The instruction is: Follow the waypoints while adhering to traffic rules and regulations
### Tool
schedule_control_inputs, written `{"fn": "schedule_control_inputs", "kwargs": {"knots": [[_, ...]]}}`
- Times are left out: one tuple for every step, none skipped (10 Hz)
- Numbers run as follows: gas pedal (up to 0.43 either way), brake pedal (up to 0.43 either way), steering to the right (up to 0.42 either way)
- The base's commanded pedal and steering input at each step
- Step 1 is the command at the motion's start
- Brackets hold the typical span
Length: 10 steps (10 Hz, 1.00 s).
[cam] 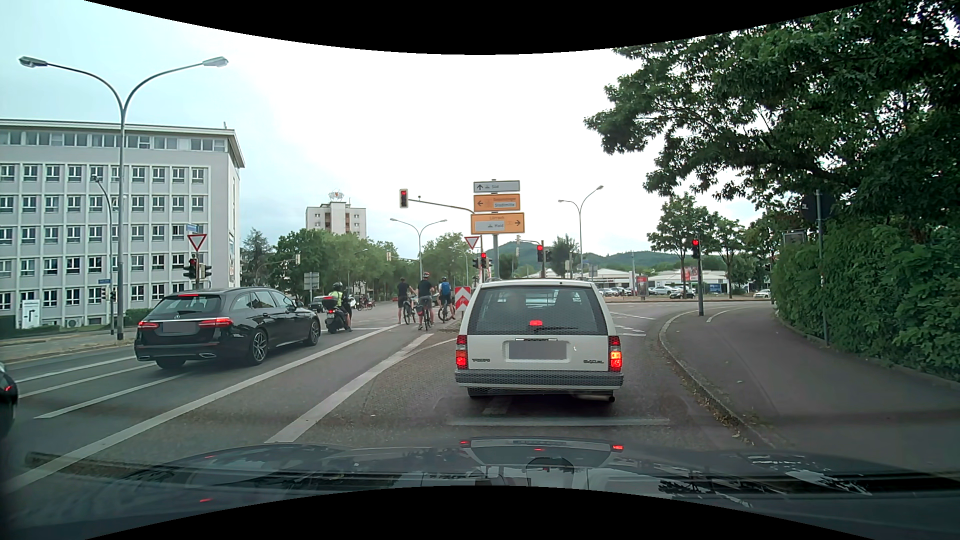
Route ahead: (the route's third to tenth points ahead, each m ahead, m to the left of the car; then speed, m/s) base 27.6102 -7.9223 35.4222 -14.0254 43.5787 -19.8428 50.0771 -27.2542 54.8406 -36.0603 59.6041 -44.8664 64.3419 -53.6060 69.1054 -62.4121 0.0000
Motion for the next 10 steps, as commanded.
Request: {"fn": "schedule_control_inputs", "kwargs": {"knots": [[0.0, 0.226, 0.062], [0.0, 0.226, 0.062], [0.0, 0.226, 0.062], [0.0, 0.226, 0.062], [0.0, 0.226, 0.062], [0.0, 0.226, 0.062], [0.0, 0.226, 0.062], [0.0, 0.226, 0.062], [0.0, 0.226, 0.062], [0.0, 0.226, 0.062]]}}
